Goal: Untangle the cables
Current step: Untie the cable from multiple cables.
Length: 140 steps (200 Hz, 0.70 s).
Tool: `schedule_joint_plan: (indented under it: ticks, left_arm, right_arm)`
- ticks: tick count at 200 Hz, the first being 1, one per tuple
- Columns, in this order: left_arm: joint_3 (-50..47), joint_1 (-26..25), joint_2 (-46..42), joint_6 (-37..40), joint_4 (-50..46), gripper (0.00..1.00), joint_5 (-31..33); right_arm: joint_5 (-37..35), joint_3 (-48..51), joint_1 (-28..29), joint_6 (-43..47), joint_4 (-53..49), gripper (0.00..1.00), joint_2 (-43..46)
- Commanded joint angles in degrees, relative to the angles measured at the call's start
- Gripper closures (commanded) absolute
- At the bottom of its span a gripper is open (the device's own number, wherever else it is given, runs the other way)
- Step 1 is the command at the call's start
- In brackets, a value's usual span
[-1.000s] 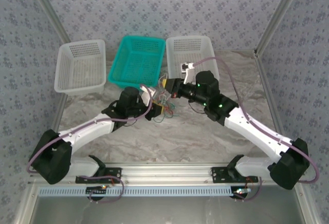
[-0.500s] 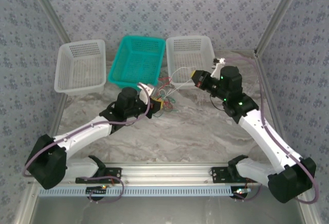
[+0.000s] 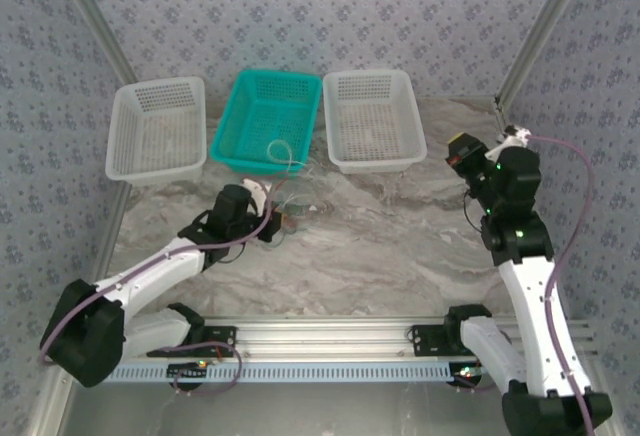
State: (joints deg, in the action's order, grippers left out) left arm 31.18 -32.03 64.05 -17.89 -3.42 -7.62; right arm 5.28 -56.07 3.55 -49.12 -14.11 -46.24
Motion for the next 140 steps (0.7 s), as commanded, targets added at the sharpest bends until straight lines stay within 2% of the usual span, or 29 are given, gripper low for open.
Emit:
schedule_joint_plan:
  ticks: [1,16,29,40,52,65,77,88,99,106,120,140]
  left_arm:
    - [-0.4,0.9,-4.9,0.1,-3.4,0.87,-2.9]
    - [-1.0,0.3,-5.9,1.4,-1.2,0.90,-11.3]
    - [-1.4,-0.8,-6.2,0.8,0.5,0.94,-13.4]
    - [-1.3,-0.9,-5.7,0.3,0.5,0.95,-13.5]
    - [-1.0,-0.9,-5.2,-0.3,-0.6,0.97,-11.3]
    - [-0.6,-0.9,-4.7,-0.7,-1.5,0.98,-9.4]
    - [-0.3,-0.9,-5.0,-1.2,-1.0,0.98,-10.2]
    - [0.2,-1.0,-5.6,-1.2,-0.3,0.99,-12.8]
    - [1.2,-1.2,-6.7,-0.9,-0.4,1.00,-14.6]
    - [2.1,-1.3,-7.4,-0.2,-1.3,1.00,-15.2]
    - [4.2,-1.5,-8.5,1.9,-4.7,1.00,-15.9]
    - [7.3,-1.6,-9.3,4.0,-9.1,1.00,-18.4]
  right_arm:
    - [0.9,0.4,-1.3,-0.5,2.7,1.00,0.6]
    - [8.9,0.9,-0.9,0.2,8.8,1.00,-0.3]
    - [16.4,0.1,0.7,2.0,11.9,1.00,-2.8]
    - [20.9,-1.8,4.3,5.8,9.1,1.00,-5.9]
    - [21.0,-3.5,11.1,13.7,2.7,1.00,-9.0]
    - [17.4,-3.7,19.8,23.1,-3.8,1.00,-12.8]
    - [18.4,-1.4,26.6,27.7,-3.1,0.86,-15.5]
    - [20.8,1.9,30.4,30.1,0.9,0.76,-17.3]
    - [22.0,5.6,31.7,30.8,6.7,0.66,-18.7]
    - [24.0,7.6,32.2,33.3,10.1,0.59,-19.3]
    - [23.4,9.7,33.7,38.8,13.9,0.42,-20.9]
    - [28.4,7.4,34.2,42.5,14.3,0.36,-25.8]
